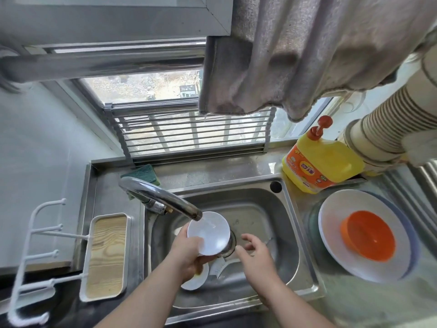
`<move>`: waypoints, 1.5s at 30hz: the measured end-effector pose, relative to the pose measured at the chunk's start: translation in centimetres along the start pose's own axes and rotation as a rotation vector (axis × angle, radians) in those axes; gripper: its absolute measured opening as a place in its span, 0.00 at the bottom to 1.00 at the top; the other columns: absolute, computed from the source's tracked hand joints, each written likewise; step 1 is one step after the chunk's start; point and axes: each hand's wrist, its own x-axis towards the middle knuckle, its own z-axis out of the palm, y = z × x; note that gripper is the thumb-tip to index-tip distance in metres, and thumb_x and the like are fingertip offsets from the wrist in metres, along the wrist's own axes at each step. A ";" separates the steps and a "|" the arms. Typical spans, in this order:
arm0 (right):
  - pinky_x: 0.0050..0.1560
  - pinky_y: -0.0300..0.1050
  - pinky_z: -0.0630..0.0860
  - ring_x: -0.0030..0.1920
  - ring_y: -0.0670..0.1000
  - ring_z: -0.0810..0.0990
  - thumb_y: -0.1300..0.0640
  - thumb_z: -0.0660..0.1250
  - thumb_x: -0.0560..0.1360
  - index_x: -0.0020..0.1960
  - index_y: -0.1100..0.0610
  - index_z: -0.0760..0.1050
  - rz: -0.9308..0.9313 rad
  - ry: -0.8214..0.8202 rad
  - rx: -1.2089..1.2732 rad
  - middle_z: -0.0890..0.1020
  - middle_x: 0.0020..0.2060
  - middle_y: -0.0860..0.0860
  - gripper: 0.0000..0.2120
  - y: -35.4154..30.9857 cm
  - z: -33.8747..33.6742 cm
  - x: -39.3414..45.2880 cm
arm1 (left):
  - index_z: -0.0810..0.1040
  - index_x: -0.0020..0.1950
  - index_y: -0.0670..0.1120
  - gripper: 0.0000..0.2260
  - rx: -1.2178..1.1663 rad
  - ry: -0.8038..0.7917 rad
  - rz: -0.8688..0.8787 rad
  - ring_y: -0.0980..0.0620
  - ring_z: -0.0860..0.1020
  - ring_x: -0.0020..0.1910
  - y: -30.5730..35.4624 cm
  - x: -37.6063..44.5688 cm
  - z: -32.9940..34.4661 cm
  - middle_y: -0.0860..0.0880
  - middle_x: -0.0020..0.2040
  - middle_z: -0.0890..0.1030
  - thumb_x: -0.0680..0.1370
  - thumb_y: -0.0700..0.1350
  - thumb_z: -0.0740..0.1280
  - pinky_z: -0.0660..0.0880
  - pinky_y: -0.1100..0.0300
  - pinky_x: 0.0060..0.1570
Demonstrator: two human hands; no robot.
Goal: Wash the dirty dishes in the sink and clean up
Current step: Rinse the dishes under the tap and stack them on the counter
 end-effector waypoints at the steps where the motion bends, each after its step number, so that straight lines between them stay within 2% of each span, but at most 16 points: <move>1: 0.51 0.46 0.76 0.48 0.48 0.80 0.54 0.69 0.80 0.64 0.46 0.77 0.080 -0.020 0.118 0.79 0.53 0.48 0.13 0.4 0.0 -0.1 | 0.76 0.68 0.51 0.25 0.029 0.004 0.013 0.32 0.80 0.55 -0.2 0.0 0.0 0.39 0.62 0.78 0.79 0.27 0.58 0.83 0.47 0.36; 4: 0.41 0.45 0.75 0.42 0.52 0.79 0.59 0.67 0.81 0.61 0.49 0.78 0.208 -0.023 0.262 0.80 0.51 0.53 0.10 1.5 -0.6 -0.4 | 0.79 0.67 0.53 0.13 0.051 -0.020 -0.005 0.31 0.81 0.57 -0.4 -0.3 0.0 0.39 0.64 0.78 0.83 0.43 0.69 0.83 0.45 0.41; 6: 0.38 0.44 0.73 0.40 0.53 0.78 0.60 0.67 0.81 0.59 0.50 0.78 0.238 0.020 0.307 0.78 0.51 0.55 0.09 2.0 -1.2 -0.7 | 0.80 0.64 0.52 0.10 0.001 -0.045 -0.032 0.32 0.81 0.59 0.1 -0.6 0.1 0.40 0.64 0.78 0.83 0.47 0.70 0.84 0.40 0.47; 9: 0.37 0.44 0.72 0.40 0.53 0.76 0.61 0.66 0.81 0.60 0.52 0.78 0.259 0.034 0.328 0.78 0.49 0.56 0.09 2.1 -2.0 -1.0 | 0.77 0.63 0.47 0.08 -0.157 -0.068 -0.059 0.33 0.79 0.61 1.4 -0.5 0.4 0.38 0.63 0.76 0.84 0.44 0.66 0.82 0.36 0.50; 12: 0.38 0.45 0.72 0.40 0.54 0.77 0.61 0.66 0.81 0.59 0.53 0.78 0.249 0.029 0.339 0.79 0.48 0.56 0.08 1.4 -2.4 -1.0 | 0.75 0.66 0.44 0.12 -0.203 -0.114 -0.065 0.32 0.78 0.64 2.1 0.0 0.5 0.36 0.66 0.76 0.82 0.39 0.64 0.82 0.35 0.54; 17: 0.36 0.45 0.72 0.38 0.53 0.75 0.64 0.65 0.81 0.59 0.56 0.78 0.248 0.007 0.368 0.78 0.44 0.57 0.09 0.9 -1.9 -0.9 | 0.80 0.68 0.51 0.20 -0.029 -0.172 -0.083 0.37 0.82 0.62 1.4 -1.3 -0.9 0.39 0.64 0.81 0.81 0.32 0.64 0.81 0.41 0.58; 22: 0.33 0.44 0.69 0.34 0.52 0.73 0.66 0.64 0.81 0.60 0.59 0.77 0.254 0.008 0.400 0.77 0.43 0.57 0.10 1.0 -1.2 -0.9 | 0.80 0.65 0.52 0.17 -0.172 -0.130 -0.050 0.36 0.81 0.63 2.3 -0.9 -3.5 0.38 0.63 0.82 0.82 0.34 0.64 0.79 0.42 0.61; 25: 0.37 0.47 0.73 0.37 0.54 0.76 0.64 0.66 0.81 0.61 0.56 0.77 0.270 0.000 0.460 0.79 0.46 0.58 0.10 0.5 -0.9 -1.1 | 0.79 0.61 0.51 0.11 -0.246 -0.125 -0.047 0.37 0.81 0.62 2.5 -0.5 -1.9 0.37 0.61 0.83 0.83 0.38 0.66 0.79 0.43 0.59; 27: 0.41 0.49 0.77 0.39 0.55 0.78 0.59 0.66 0.83 0.62 0.54 0.77 0.278 -0.009 0.514 0.81 0.49 0.58 0.09 -0.4 -0.9 -1.4 | 0.79 0.63 0.49 0.10 -0.223 -0.119 -0.074 0.37 0.81 0.62 1.7 -0.4 -0.4 0.37 0.62 0.83 0.82 0.42 0.68 0.80 0.44 0.57; 31: 0.61 0.57 0.80 0.47 0.58 0.82 0.49 0.63 0.85 0.63 0.47 0.77 0.303 -0.085 0.586 0.84 0.57 0.56 0.09 -1.9 -1.0 -1.8 | 0.76 0.65 0.41 0.15 -0.177 -0.110 -0.172 0.37 0.82 0.59 -0.5 -0.8 0.0 0.37 0.60 0.83 0.82 0.47 0.70 0.81 0.45 0.53; 32: 0.63 0.57 0.79 0.48 0.58 0.82 0.47 0.63 0.85 0.62 0.46 0.78 0.312 -0.119 0.593 0.84 0.57 0.56 0.09 -2.3 -0.9 -1.9 | 0.76 0.65 0.40 0.15 -0.173 -0.108 -0.191 0.37 0.82 0.58 -0.9 -1.0 -0.4 0.37 0.59 0.83 0.83 0.47 0.69 0.81 0.45 0.53; 33: 0.62 0.56 0.79 0.48 0.58 0.82 0.46 0.62 0.85 0.61 0.45 0.80 0.317 -0.159 0.597 0.85 0.57 0.55 0.10 -2.7 -0.7 -2.1 | 0.76 0.65 0.38 0.16 -0.176 -0.105 -0.204 0.37 0.82 0.56 -1.1 -1.2 -1.0 0.37 0.58 0.82 0.83 0.47 0.68 0.81 0.46 0.52; 36: 0.58 0.53 0.77 0.48 0.58 0.80 0.45 0.62 0.85 0.61 0.44 0.82 0.336 -0.268 0.578 0.85 0.51 0.54 0.12 -3.7 0.5 -2.7 | 0.73 0.69 0.35 0.19 -0.216 -0.122 -0.225 0.38 0.81 0.50 -1.1 -1.4 -2.7 0.36 0.58 0.79 0.80 0.42 0.66 0.82 0.47 0.40; 38: 0.62 0.56 0.77 0.52 0.59 0.83 0.46 0.61 0.85 0.63 0.43 0.80 0.344 -0.293 0.610 0.85 0.53 0.54 0.11 -4.2 1.4 -3.0 | 0.73 0.70 0.34 0.22 -0.236 -0.140 -0.211 0.38 0.81 0.50 -0.5 -1.4 -3.3 0.36 0.58 0.78 0.76 0.40 0.66 0.82 0.46 0.43; 41: 0.56 0.56 0.79 0.56 0.61 0.85 0.48 0.61 0.85 0.64 0.43 0.78 0.345 -0.293 0.674 0.84 0.59 0.57 0.10 -4.7 2.0 -2.8 | 0.74 0.68 0.34 0.21 -0.248 -0.169 -0.189 0.38 0.82 0.51 0.1 -1.7 -3.0 0.36 0.56 0.80 0.76 0.40 0.67 0.84 0.47 0.47; 45: 0.46 0.50 0.79 0.50 0.60 0.84 0.47 0.64 0.84 0.66 0.45 0.77 0.382 -0.259 0.646 0.84 0.57 0.57 0.12 -3.4 1.2 -2.1 | 0.77 0.66 0.36 0.15 -0.241 -0.195 -0.219 0.37 0.84 0.53 -1.2 -2.2 -2.4 0.33 0.57 0.84 0.82 0.43 0.66 0.85 0.47 0.51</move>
